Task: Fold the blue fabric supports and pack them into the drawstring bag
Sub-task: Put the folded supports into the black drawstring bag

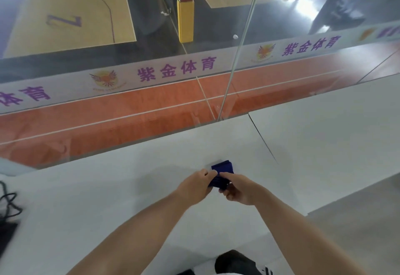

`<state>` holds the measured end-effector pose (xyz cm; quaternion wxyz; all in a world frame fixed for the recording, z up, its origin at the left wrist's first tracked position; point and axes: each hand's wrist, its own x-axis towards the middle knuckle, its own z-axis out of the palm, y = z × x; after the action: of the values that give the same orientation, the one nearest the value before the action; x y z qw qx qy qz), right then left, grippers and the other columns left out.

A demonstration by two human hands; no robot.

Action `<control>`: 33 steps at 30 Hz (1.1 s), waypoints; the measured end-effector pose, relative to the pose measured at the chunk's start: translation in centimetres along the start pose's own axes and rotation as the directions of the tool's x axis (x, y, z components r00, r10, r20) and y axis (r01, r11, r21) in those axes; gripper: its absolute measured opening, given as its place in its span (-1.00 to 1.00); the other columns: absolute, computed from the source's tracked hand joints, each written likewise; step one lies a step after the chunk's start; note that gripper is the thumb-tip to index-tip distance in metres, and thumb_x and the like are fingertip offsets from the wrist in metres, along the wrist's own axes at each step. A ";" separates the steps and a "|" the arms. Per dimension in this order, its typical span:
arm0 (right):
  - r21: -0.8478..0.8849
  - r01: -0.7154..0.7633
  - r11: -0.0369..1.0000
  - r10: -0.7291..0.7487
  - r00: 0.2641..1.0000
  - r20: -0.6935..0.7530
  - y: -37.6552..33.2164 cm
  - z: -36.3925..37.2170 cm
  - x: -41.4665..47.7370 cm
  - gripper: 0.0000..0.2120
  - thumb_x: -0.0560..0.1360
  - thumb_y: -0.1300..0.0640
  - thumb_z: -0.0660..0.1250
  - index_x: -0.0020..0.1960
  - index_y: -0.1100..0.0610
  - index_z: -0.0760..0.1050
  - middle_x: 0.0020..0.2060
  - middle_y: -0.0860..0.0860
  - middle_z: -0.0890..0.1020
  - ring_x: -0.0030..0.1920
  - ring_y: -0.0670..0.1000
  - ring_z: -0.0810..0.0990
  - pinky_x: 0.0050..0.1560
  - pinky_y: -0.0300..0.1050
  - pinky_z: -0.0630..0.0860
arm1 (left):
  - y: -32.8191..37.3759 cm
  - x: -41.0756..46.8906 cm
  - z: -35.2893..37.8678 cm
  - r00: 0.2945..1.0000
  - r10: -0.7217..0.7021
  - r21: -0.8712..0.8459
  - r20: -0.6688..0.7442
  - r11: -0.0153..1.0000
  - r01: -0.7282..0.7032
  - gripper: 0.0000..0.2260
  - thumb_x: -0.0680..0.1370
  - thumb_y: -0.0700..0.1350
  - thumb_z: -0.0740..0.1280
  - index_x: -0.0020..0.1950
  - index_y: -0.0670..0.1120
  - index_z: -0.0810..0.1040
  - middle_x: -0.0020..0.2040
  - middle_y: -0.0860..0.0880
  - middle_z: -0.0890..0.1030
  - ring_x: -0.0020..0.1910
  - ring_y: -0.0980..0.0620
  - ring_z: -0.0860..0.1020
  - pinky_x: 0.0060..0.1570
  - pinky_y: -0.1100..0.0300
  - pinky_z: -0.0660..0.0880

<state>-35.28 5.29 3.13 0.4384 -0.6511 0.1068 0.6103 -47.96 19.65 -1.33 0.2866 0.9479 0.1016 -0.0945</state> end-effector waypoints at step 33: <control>-0.273 -0.013 0.962 -0.031 0.987 -0.157 -1.3 -8.0 11.8 -0.50 0.50 0.22 0.47 0.35 0.24 0.34 0.11 0.26 0.63 0.01 0.19 0.72 0.03 0.08 0.69 | 1.6 12.3 4.6 0.791 -0.536 -0.031 0.296 0.822 0.568 -0.37 0.48 0.05 0.44 0.48 -0.06 0.28 0.37 -0.14 0.38 0.31 -0.19 0.40 0.28 -0.06 0.43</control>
<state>-26.08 5.15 -7.82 0.3371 -0.7527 0.0534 0.5630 -36.35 17.44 -7.20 0.3134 0.8355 0.3390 -0.2980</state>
